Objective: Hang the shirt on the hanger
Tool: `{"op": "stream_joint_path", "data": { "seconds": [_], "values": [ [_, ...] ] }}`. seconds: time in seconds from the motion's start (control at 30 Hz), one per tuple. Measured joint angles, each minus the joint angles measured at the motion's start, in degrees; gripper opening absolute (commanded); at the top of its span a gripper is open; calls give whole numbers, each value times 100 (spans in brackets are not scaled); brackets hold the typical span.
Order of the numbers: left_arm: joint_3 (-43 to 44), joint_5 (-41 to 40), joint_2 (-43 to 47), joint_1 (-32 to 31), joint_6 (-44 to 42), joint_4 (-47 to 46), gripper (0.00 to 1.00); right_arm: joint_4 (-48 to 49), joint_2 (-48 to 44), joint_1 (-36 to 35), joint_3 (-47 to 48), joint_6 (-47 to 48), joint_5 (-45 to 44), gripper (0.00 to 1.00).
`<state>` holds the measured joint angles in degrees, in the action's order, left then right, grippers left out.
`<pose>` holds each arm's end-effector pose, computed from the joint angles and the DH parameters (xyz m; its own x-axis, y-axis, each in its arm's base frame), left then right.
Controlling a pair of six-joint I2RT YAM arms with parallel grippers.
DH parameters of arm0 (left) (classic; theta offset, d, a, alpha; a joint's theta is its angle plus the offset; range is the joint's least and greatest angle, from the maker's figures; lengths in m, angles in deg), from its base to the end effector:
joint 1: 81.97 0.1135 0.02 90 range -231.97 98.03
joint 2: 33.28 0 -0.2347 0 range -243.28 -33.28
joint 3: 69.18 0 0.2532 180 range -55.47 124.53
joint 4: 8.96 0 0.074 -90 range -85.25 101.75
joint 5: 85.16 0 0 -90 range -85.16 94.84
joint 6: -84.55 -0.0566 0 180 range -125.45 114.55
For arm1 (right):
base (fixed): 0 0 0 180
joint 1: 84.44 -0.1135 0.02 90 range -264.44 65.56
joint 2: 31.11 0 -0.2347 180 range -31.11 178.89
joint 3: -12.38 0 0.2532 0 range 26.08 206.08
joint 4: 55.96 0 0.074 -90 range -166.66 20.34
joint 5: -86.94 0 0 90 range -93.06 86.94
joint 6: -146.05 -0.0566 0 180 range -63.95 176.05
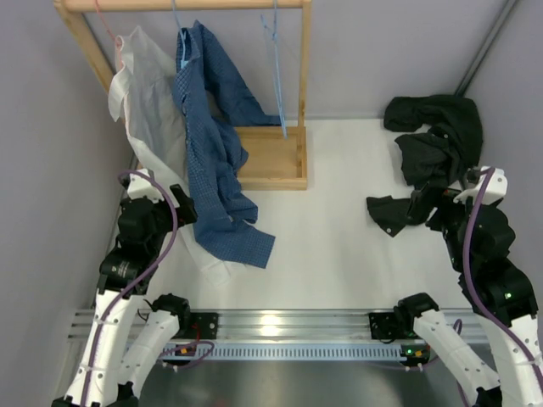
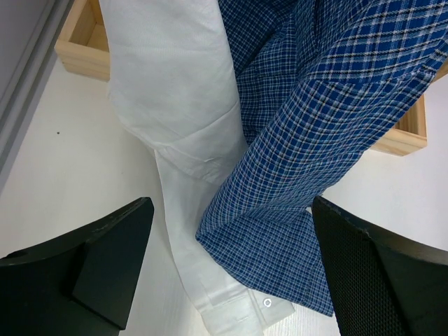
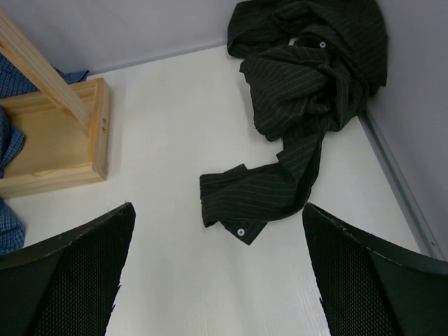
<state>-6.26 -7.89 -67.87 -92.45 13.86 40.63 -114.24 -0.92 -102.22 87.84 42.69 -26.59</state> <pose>0.1695 -0.0187 0.3200 -0.3284 -0.2673 -0.9059 -0.1410 0.9623 -0.2328 0.1193 0.0145 0.3831 -0.1877 0.1623 -0.9687 0.1375 0.9809 0.1377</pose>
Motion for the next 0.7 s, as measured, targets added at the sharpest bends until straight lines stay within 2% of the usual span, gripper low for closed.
{"op": "stream_joint_path", "data": {
  "seconds": [0.4, 0.6, 0.7],
  "values": [
    [-17, 28, -44, 0, 0, 0, 98, 103, 426, 0, -155, -81, 63, 98],
    [-17, 225, -44, 0, 0, -2, 98, 170, 1939, 94, 39, -131, -219, 98],
    [-17, 306, -42, 0, 0, -2, 98, 181, 2999, 570, 461, -120, -223, 98]
  ]
}}
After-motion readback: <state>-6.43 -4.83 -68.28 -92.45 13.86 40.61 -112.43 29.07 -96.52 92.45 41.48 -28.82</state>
